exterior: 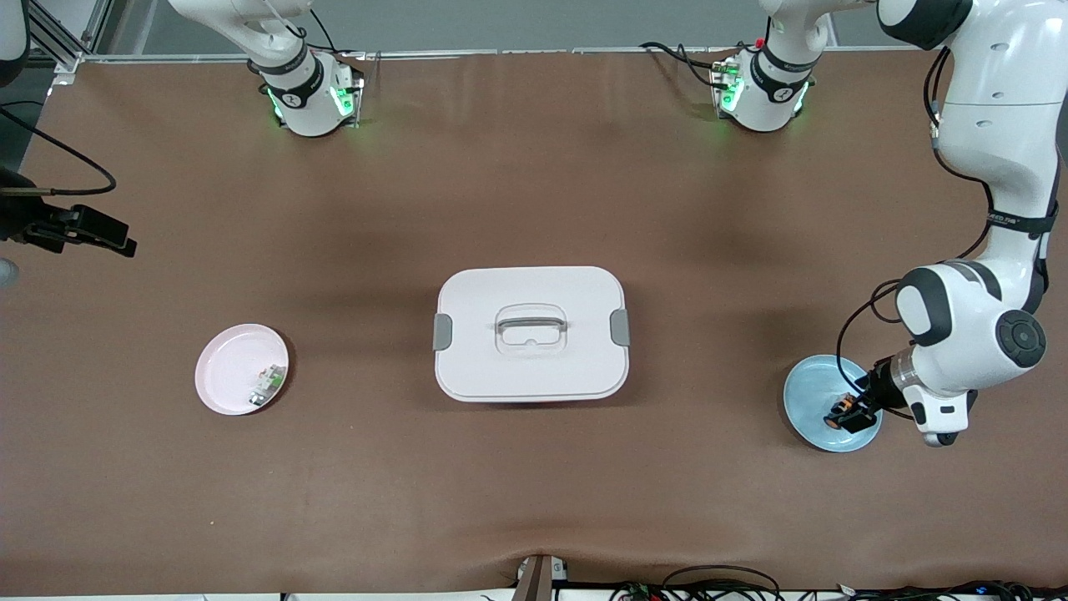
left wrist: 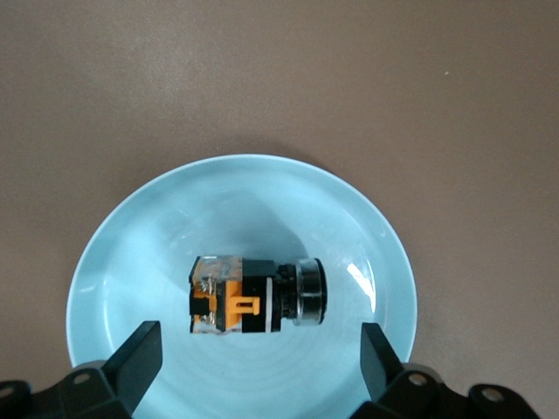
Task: Transfer orange switch to right arm and place
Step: 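Move the left gripper down over the orange switch on the blue plate, then close the left gripper on the orange switch, then lift the orange switch with the left gripper toward the white box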
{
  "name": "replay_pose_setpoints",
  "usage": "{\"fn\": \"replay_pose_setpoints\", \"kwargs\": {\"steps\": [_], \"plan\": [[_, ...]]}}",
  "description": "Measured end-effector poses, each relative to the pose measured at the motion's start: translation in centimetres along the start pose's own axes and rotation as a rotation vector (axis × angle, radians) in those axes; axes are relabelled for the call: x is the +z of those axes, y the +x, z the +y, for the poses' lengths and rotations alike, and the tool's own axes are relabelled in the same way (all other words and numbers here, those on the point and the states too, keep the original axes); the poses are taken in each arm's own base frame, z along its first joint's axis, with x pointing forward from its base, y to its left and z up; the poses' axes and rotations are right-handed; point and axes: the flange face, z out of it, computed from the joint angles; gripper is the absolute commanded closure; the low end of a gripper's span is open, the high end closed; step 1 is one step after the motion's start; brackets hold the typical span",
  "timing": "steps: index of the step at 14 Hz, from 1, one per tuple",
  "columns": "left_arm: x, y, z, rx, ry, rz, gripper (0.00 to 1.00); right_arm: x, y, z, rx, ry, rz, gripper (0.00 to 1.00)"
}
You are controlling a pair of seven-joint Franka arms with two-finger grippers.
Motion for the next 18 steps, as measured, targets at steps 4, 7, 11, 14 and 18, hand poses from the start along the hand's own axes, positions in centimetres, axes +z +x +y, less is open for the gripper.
{"fn": "replay_pose_setpoints", "kwargs": {"steps": [4,7,11,14,18], "plan": [[1.2,0.0,-0.2,0.009,0.009,0.001,0.0,0.0,0.0,0.0,0.0,0.0,0.0,0.0],[2.0,0.1,-0.2,0.026,0.006,0.028,0.0,0.0,0.0,0.0,0.0,0.0,0.0,0.0],[2.6,0.2,-0.3,0.035,0.005,0.04,0.15,0.0,0.0,0.0,0.0,0.0,0.0,0.0],[2.9,0.2,-0.3,0.034,0.003,0.043,0.72,0.0,0.0,0.0,0.0,0.0,0.0,0.0],[2.8,0.3,-0.3,0.033,0.001,0.045,1.0,0.0,0.0,0.0,0.0,0.0,0.0,0.0]]}}
